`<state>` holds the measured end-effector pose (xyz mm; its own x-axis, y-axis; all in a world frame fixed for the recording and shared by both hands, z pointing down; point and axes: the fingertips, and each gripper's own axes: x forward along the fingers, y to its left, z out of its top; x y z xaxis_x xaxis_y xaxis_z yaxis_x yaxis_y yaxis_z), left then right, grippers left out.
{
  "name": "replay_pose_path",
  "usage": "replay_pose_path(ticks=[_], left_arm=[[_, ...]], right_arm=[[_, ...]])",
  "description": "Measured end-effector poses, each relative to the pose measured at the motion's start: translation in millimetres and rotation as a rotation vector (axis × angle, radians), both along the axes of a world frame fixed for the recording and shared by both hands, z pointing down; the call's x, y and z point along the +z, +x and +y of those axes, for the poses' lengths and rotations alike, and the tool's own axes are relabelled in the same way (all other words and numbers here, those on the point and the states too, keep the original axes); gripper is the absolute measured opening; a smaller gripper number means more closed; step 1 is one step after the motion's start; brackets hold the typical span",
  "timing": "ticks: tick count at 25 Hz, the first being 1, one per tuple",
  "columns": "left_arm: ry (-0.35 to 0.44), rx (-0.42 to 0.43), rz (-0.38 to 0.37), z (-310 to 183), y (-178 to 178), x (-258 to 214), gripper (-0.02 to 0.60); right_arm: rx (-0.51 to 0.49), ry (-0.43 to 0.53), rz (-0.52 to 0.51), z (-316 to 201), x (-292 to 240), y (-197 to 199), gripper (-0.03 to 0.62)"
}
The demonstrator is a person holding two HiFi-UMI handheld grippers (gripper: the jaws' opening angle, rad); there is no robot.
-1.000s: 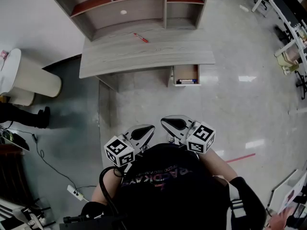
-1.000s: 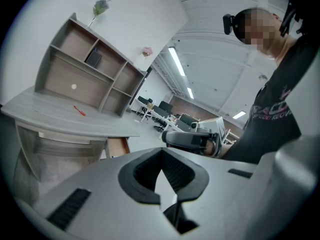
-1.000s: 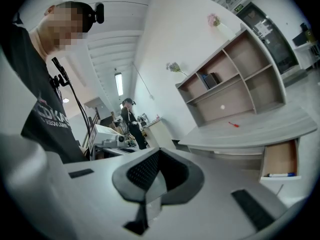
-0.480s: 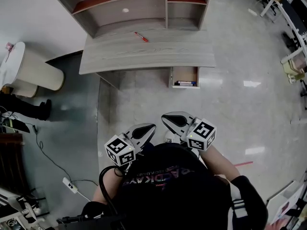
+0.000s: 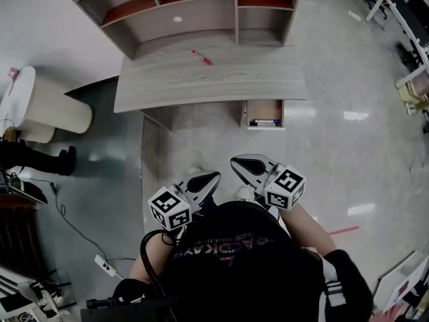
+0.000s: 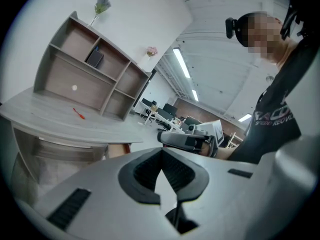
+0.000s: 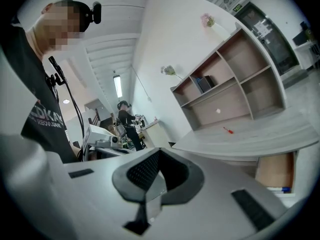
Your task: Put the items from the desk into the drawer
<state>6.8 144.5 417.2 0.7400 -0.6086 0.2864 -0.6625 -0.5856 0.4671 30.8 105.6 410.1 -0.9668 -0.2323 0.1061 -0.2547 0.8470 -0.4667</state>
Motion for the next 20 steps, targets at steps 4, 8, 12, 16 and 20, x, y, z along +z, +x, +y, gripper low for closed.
replay_pose_path(ticks=[4,8,12,16,20], left_arm=[[0.012,0.048,0.0,-21.3,-26.6,-0.3,0.009],[0.016,0.077,0.007,-45.7,-70.1,-5.6,0.009],[0.012,0.083,0.019,-71.8,-117.4,-2.5,0.009],[0.021,0.129,0.012,-88.6,-149.6,-4.4,0.009],[0.045,0.175,-0.019,-98.6,-169.3,-2.6,0.009]], right_arm=[[0.054,0.002,0.023,-28.3,5.4,-26.1,0.015],[0.12,-0.008,0.05,-66.3,6.2,-59.6,0.015],[0.162,0.014,0.08,-107.4,7.3,-97.8,0.015],[0.229,0.006,0.101,-144.3,8.2,-126.1,0.015],[0.27,0.0,0.128,-167.1,12.8,-146.2,0.015]])
